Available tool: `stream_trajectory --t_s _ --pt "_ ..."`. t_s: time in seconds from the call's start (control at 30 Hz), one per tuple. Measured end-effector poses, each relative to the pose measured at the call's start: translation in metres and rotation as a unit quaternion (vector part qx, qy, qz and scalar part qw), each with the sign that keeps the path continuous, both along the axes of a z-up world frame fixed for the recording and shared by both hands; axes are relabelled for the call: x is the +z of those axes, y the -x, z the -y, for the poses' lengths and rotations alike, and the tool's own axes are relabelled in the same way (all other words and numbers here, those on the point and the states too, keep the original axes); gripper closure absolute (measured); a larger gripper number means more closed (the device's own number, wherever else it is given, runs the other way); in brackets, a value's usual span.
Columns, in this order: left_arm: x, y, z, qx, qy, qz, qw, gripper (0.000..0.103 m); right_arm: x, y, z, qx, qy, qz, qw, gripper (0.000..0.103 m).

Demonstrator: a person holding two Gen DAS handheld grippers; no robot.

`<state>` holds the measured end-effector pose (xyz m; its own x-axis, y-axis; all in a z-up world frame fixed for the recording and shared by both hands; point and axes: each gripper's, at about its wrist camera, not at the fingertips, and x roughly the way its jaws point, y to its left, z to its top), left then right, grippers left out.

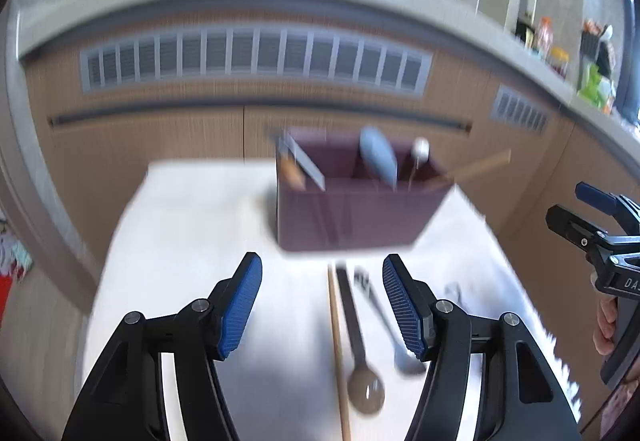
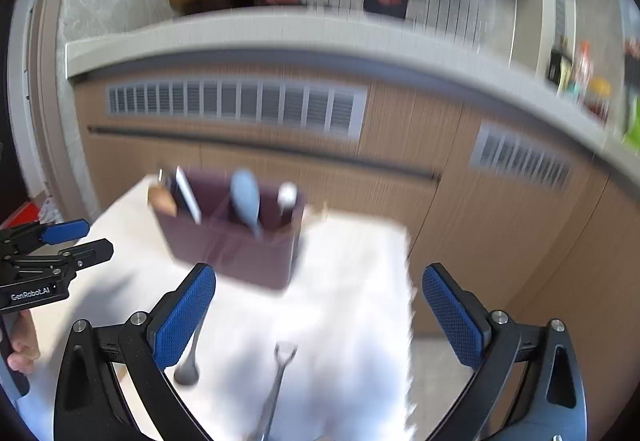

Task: Organize utensils
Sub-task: 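Move both open tools back over the remaining utensils, then grasp the metal shovel with the right tool while the left tool approaches the spoons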

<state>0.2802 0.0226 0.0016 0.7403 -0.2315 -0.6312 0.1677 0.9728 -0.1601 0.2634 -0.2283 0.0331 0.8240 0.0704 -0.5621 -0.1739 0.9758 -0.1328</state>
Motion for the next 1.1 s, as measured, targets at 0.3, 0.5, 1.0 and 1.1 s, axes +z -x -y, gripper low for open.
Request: stream_trajectory --t_s 0.3,0.5,1.0,1.1 --pt "-0.058 0.017 -0.003 0.003 -0.010 -0.097 0.9952 0.039 -0.072 0.009 0.011 -0.017 -0.041 -0.101 0.994 0.000" --pt "-0.066 0.027 -0.005 0.001 -0.001 -0.133 0.9911 0.039 -0.107 0.009 0.009 -0.005 -0.069 -0.140 0.988 0.000" --pt "-0.064 0.028 0.005 -0.027 0.005 -0.142 0.9895 0.039 -0.134 -0.023 -0.015 -0.001 -0.001 -0.184 0.983 0.089" --pt "-0.061 0.026 0.012 -0.039 0.003 -0.142 0.9890 0.039 -0.132 -0.022 -0.012 -0.003 -0.006 -0.190 0.982 0.097"
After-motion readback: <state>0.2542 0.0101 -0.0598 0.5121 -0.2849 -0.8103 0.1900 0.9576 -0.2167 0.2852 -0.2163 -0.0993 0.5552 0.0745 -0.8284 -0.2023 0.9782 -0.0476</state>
